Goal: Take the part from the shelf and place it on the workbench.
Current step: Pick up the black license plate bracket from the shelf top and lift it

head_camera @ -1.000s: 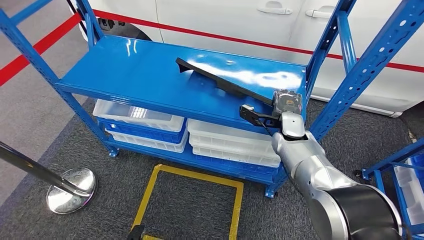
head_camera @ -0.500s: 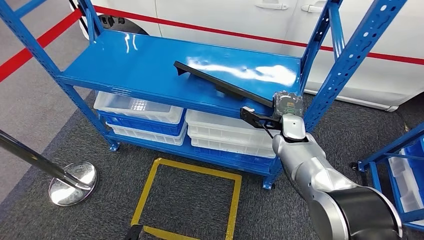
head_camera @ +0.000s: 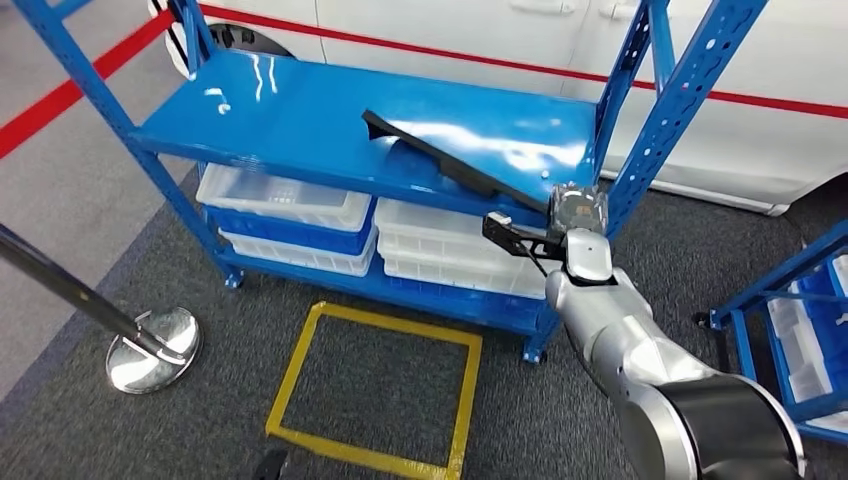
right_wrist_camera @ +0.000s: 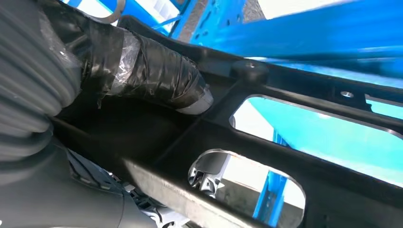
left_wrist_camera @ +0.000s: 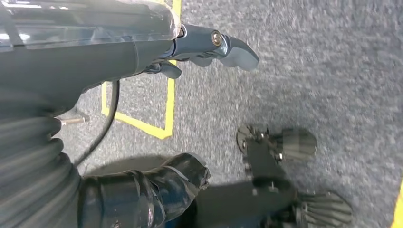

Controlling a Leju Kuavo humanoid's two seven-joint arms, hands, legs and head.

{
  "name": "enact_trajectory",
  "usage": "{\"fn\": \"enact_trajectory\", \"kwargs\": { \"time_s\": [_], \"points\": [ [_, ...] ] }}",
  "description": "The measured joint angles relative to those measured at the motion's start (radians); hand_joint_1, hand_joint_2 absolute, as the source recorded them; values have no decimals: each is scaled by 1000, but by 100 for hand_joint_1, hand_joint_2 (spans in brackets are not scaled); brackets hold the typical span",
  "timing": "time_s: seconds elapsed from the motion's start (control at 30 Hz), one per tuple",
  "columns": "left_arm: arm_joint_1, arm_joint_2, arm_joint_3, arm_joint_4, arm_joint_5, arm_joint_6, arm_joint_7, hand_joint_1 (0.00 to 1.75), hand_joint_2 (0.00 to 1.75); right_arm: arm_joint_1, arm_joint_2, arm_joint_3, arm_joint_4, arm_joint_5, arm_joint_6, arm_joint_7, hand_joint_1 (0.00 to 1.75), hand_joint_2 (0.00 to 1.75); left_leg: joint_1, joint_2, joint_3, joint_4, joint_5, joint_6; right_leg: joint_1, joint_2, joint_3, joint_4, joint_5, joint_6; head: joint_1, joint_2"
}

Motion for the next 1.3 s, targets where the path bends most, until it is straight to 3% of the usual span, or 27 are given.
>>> {"fn": "enact_trajectory", "kwargs": {
  "time_s": [0.03,0.07,0.17,0.2,0.23,0.27,0.33,0.4,0.47,0.53,0.57,0.63,0.7,0.73,0.77,0.8,0.87,0.93,1.03,1.1,1.2,1.23,1.27,1.3],
  "points": [
    [-1,0,0,0,0,0,0,0,175,1,0,-1,0,0,0,0,175,175,2,2,-3,-6,12,6,-1,1,-4,4,-8,6,0,0],
    [-1,0,0,0,0,0,0,0,175,1,-1,-2,0,0,0,0,175,175,5,5,-8,-14,25,14,-1,2,-14,25,-35,11,1,0],
    [-2,0,0,0,0,0,0,0,175,7,-2,-5,1,0,-2,0,175,175,6,9,-39,-19,56,25,-4,3,-62,189,-167,24,2,0],
    [-1,0,0,0,0,0,0,0,175,11,-2,-5,1,0,-4,1,175,175,7,10,-51,-18,63,24,-6,3,-71,241,-187,28,2,0],
    [-1,-1,0,0,0,0,0,0,175,16,-2,-6,1,0,-6,1,175,175,7,10,-63,-15,70,23,-8,2,-67,265,-186,32,2,0],
    [-1,-1,0,0,-1,0,0,0,175,20,-2,-6,2,1,-9,2,175,175,8,10,-74,-11,77,20,-10,2,-45,255,-168,34,2,0],
    [-1,-2,0,0,-1,0,1,0,175,19,-2,-7,2,4,-14,2,175,175,11,10,-96,2,84,14,-16,1,42,143,-131,37,2,0],
    [-1,-2,0,0,-1,0,2,0,175,14,-2,-7,1,5,-15,1,175,175,10,9,-112,15,91,2,-12,3,109,37,-129,31,2,0],
    [-1,-2,0,0,-1,0,3,0,175,13,-2,-7,0,5,-15,1,175,175,9,8,-118,16,102,-13,-5,5,117,12,-131,19,1,0],
    [0,-2,0,0,-2,0,3,0,175,14,-2,-7,1,5,-15,0,175,175,11,6,-126,19,102,-27,-8,3,109,5,-117,0,1,0],
    [1,-2,0,0,-2,0,3,0,175,14,-2,-7,1,5,-15,0,175,175,12,5,-135,36,82,-31,-10,2,103,0,-108,-11,1,0],
    [1,-2,0,0,-3,0,4,0,175,15,-1,-7,1,7,-14,1,175,175,14,4,-170,135,2,-37,-10,1,87,-3,-91,-25,0,0],
    [0,-2,0,0,-4,0,4,0,175,16,0,-7,1,10,-10,8,175,175,14,4,-204,259,-66,-41,-7,1,67,-2,-76,-28,0,0],
    [0,-2,0,0,-4,-1,4,0,175,14,0,-7,1,12,-6,14,175,175,14,4,-205,289,-73,-41,-6,1,57,-1,-69,-27,0,0],
    [0,-2,0,0,-4,-1,5,0,175,7,-1,-7,2,15,4,19,175,175,14,4,-188,282,-61,-40,-5,1,47,1,-63,-26,0,0],
    [0,-2,0,0,-5,-1,5,0,175,-5,-1,-7,2,17,17,22,175,175,14,4,-154,241,-39,-37,-4,1,38,3,-56,-24,0,0],
    [-2,-1,0,0,-6,-2,6,0,175,-44,-2,-7,1,22,57,25,175,175,10,3,-64,106,-7,-25,-2,2,23,8,-45,-17,0,0],
    [-4,0,0,0,-7,-4,7,0,175,-87,-4,-7,-1,25,95,26,175,175,3,2,-17,25,-4,-15,-2,2,14,8,-33,-5,0,0],
    [-3,1,0,0,-6,-7,8,0,175,-128,-6,-7,-2,25,122,27,175,175,2,4,-21,6,15,2,-2,3,9,2,-19,15,0,0],
    [-5,0,0,0,-6,-9,8,0,175,-142,-8,-7,-3,25,125,27,175,175,7,8,-28,-10,38,18,-1,4,-12,46,-60,23,2,0],
    [-6,0,0,0,-6,-9,8,0,175,-149,-8,-7,-4,25,124,27,175,175,7,10,-53,-12,60,26,-2,4,-73,223,-171,28,3,0],
    [-5,0,0,0,-6,-9,9,0,175,-149,-8,-6,-4,25,123,28,175,175,7,9,-63,-9,65,26,-2,3,-77,258,-185,28,3,0],
    [-4,0,0,0,-6,-9,10,0,175,-148,-8,-6,-4,25,122,29,175,175,7,9,-72,-5,69,26,-2,3,-63,258,-182,28,3,0],
    [-3,0,0,0,-6,-9,10,0,175,-148,-8,-6,-4,25,122,31,175,175,7,8,-80,-1,73,24,-2,3,-31,219,-164,26,3,0]
  ]
}}
